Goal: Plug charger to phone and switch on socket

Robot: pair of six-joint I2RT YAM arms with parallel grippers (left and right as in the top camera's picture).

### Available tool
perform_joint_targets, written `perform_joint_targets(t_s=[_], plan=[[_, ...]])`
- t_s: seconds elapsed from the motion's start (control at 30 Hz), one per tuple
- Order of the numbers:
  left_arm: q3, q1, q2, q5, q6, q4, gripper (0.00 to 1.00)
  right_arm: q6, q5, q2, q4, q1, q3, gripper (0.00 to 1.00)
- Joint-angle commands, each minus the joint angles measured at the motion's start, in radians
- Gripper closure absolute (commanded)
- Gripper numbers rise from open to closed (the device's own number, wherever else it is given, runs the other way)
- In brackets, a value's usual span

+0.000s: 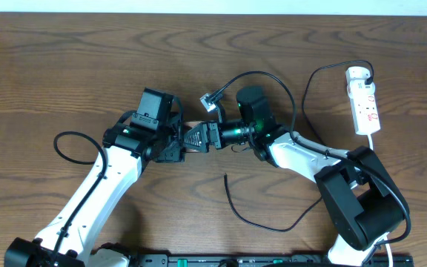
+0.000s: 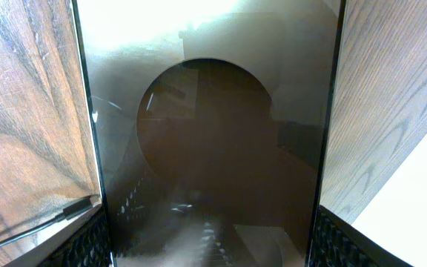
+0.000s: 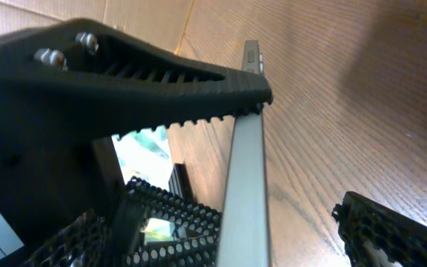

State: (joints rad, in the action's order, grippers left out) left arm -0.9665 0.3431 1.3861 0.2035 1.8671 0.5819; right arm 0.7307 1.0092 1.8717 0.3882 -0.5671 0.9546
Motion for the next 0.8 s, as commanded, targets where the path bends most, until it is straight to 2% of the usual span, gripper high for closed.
perform_joint_targets(t_s=[0.0,0.13,0.23,0.67,0.77], plan=[[-0.017,0.003,0.006,-0.003,0.016,-0.005,0.93,0.069,-0.016,0.003,0.006,-0.01,0.015,0.01],[-0.017,0.003,0.006,-0.003,0.016,-0.005,0.92,0.071,-0.016,0.003,0.005,-0.011,0.015,0.05],[-0.017,0.003,0.006,-0.003,0.016,-0.005,0.93,0.088,-0.016,0.003,0.01,-0.018,0.015,0.01],[-0.017,0.003,0.006,-0.003,0.016,-0.005,0.93,0.087,-0.016,0.003,0.042,-0.061,0.015,0.01],[-0.017,0.003,0.006,-0.003,0.016,-0.005,0.93,0.087,-0.016,0.003,0.046,-0.063,0.015,0.04]])
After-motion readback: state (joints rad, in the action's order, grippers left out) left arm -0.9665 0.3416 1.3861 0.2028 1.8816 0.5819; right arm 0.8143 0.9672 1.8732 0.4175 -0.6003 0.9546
